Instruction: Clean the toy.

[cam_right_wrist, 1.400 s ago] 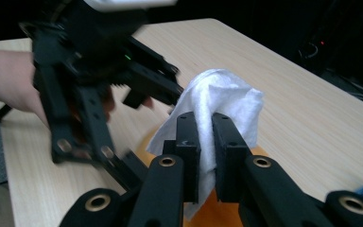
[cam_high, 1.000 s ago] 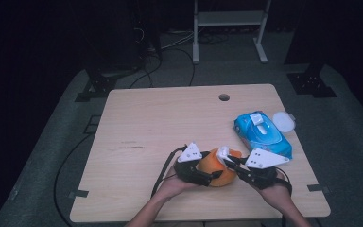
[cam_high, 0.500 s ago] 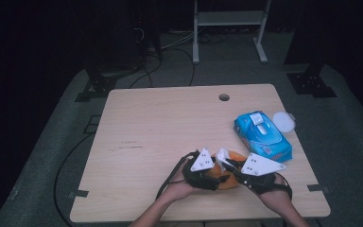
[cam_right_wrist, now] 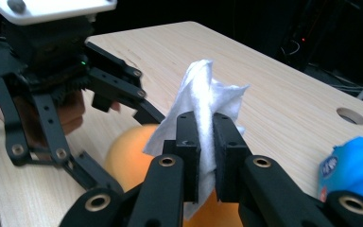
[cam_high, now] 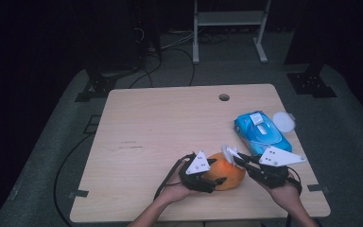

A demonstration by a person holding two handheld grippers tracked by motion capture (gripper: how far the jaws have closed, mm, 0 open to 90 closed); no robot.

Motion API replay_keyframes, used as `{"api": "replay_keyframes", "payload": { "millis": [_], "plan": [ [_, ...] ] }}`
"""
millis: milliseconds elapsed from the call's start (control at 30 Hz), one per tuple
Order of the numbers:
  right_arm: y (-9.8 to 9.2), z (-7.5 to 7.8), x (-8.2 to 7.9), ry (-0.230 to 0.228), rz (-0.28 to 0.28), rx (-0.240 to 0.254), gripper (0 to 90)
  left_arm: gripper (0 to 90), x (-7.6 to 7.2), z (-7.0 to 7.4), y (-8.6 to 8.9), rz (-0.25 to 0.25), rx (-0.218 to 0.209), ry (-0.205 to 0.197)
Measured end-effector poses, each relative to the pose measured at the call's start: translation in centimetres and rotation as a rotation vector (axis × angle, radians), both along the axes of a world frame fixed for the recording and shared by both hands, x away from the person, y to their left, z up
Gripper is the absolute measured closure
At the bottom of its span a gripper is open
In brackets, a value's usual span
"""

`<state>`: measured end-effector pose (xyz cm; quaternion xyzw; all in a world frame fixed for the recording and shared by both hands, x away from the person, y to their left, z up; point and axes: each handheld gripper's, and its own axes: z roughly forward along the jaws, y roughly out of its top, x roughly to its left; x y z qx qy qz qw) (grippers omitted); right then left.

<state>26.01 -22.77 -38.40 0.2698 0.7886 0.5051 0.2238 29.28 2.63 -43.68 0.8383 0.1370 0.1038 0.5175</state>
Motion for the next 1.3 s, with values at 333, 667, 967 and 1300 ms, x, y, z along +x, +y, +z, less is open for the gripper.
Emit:
{"api": "replay_keyframes", "payload": {
  "millis": [333, 667, 967, 1300],
  "plan": [
    [-2.3, -2.6, 0.7, 0.109, -0.026, -0.002, 81.7, 31.9, -0.1, -0.2, 1.1, -0.004, -0.004, 0.009],
    [-9.6, -6.1, -1.0, 0.209, -0.155, -0.1, 79.0, 30.3, -0.1, -0.2, 1.6, 0.003, -0.019, 0.021],
    [-12.8, -7.1, -2.6, 0.255, -0.161, -0.093, 55.0, 29.6, -0.2, -0.2, 1.4, 0.0, -0.015, 0.015],
    [-8.0, -3.6, -2.3, 0.156, 0.006, -0.03, 49.6, 28.2, -1.0, -0.2, 1.3, -0.031, 0.004, -0.033]
  ]
}}
